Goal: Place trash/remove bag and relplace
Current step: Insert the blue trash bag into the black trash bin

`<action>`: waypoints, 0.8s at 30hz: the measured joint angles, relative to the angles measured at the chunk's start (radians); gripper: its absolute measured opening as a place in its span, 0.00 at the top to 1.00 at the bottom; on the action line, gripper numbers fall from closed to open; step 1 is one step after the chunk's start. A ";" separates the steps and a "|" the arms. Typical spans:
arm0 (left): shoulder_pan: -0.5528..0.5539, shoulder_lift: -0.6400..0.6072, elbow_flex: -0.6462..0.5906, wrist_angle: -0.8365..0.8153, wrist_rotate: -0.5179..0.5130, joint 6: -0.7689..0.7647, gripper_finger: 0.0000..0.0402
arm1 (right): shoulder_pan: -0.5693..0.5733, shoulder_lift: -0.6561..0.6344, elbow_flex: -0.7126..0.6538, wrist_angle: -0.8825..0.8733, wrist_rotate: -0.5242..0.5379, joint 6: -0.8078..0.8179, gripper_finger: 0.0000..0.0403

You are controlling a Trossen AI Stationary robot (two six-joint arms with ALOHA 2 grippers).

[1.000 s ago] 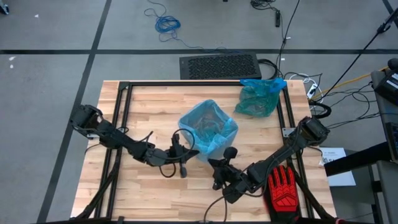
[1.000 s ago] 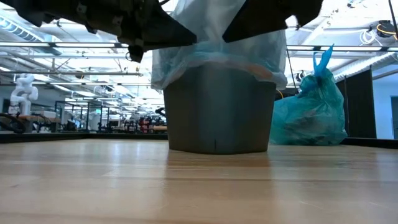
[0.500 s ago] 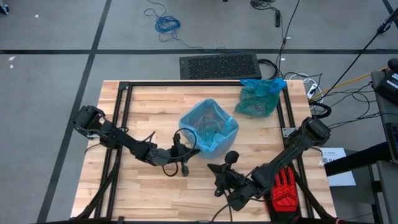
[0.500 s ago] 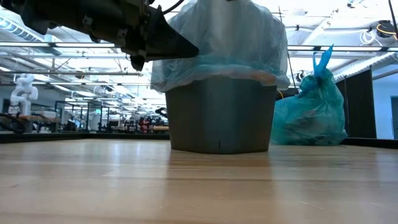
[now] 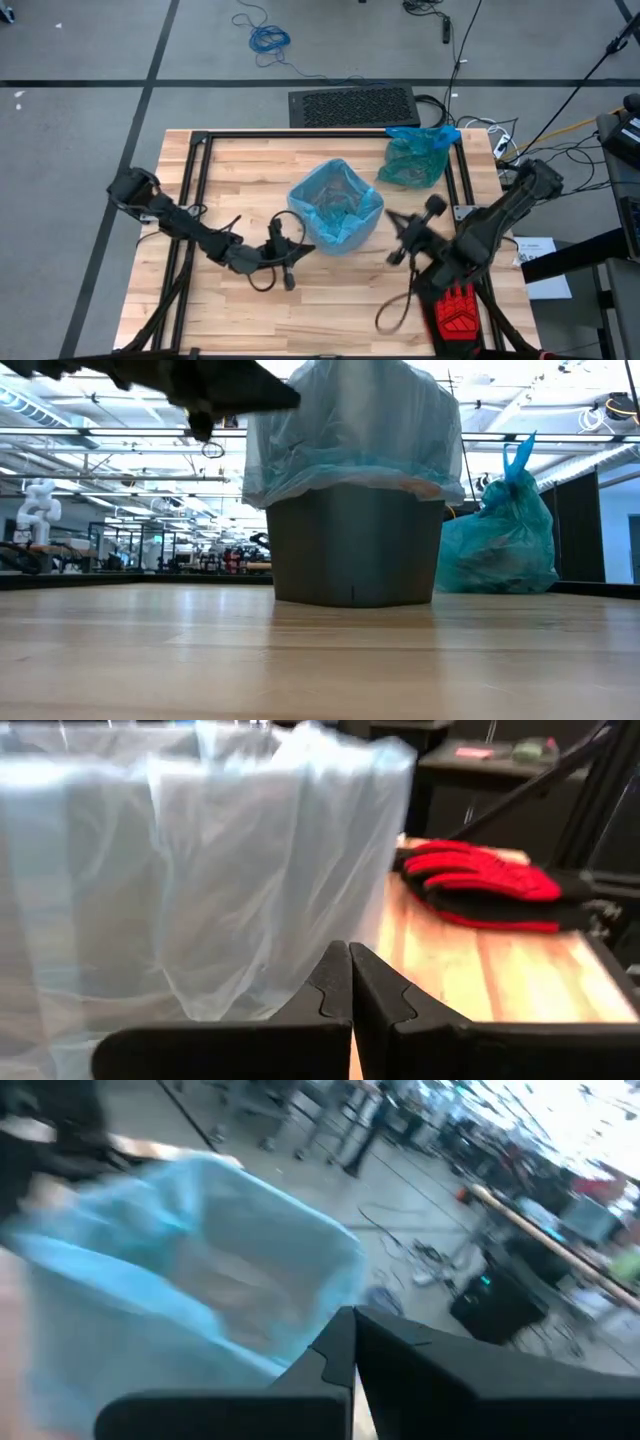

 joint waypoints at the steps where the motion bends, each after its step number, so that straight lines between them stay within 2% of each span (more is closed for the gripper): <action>1: -0.012 -0.011 0.000 -0.002 -0.015 0.000 1.00 | -0.009 -0.016 -0.010 -0.075 0.000 0.068 1.00; 3: -0.035 -0.034 0.000 -0.025 -0.038 0.001 1.00 | -0.034 -0.042 -0.046 -0.186 -0.009 0.195 1.00; 6: -0.071 -0.060 0.000 -0.123 -0.128 -0.021 1.00 | -0.080 -0.073 -0.148 -0.236 -0.048 0.336 1.00; 9: -0.102 -0.081 0.000 -0.289 -0.242 -0.143 1.00 | -0.123 -0.097 -0.284 -0.189 -0.093 0.417 1.00; 12: -0.122 -0.083 0.000 -0.430 -0.287 -0.305 1.00 | -0.145 -0.112 -0.410 -0.033 -0.123 0.432 1.00; 16: -0.124 -0.083 -0.008 -0.520 -0.290 -0.436 1.00 | -0.153 -0.123 -0.510 0.269 -0.139 0.282 1.00; 20: -0.073 -0.083 -0.040 -0.511 -0.291 -0.448 1.00 | -0.185 -0.123 -0.539 0.529 -0.145 0.045 1.00; 24: 0.008 -0.083 -0.046 -0.509 -0.270 -0.412 1.00 | -0.241 -0.123 -0.545 0.686 -0.205 -0.140 1.00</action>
